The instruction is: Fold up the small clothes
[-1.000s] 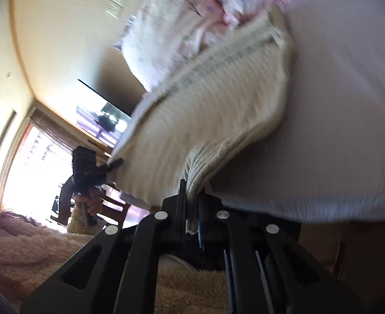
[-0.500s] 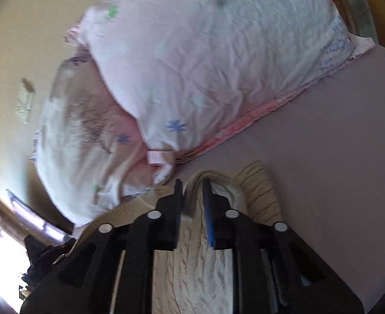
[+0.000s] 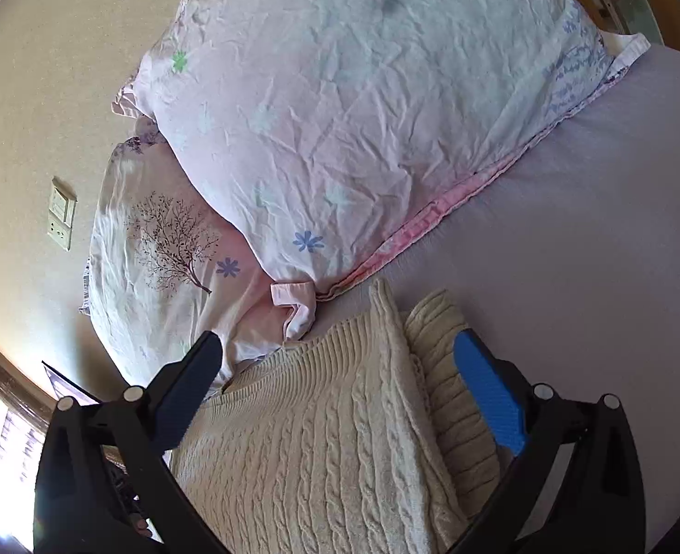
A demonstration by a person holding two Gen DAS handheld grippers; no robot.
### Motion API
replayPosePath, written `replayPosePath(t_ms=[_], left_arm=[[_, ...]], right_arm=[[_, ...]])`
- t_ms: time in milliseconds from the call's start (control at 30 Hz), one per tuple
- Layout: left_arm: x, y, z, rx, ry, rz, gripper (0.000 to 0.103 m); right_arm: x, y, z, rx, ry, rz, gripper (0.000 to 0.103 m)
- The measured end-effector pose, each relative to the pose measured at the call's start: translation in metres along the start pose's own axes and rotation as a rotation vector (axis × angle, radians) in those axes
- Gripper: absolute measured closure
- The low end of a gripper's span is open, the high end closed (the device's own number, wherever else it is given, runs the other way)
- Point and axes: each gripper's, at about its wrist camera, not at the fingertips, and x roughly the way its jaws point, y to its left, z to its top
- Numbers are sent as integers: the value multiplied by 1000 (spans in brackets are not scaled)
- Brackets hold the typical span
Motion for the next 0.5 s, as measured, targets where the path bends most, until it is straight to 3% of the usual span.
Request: replayPosePath(t_ms=[100,167,233,300,400,500], left_arm=[[8,3,-11,-37,22,-115,51],[13,-1,-16,-59,23,-151,54],[19,3,-20,-159,39,-220,73],[21,1,-22,-234,22,-306,82],[15,-47,-22,-159,-22,-380,85],[29,-123,-27,-37,15,-502,86]], right_arm=[[4,7,-1,-12,0,7,3],[4,7,-1,-6,7,23,3],[5,5,-1,12,17,53,3],[2,5,0,20,14,74,3],[-7,8,3,7,-13,100,3],[-18,11,7,-16,-50,98,3]])
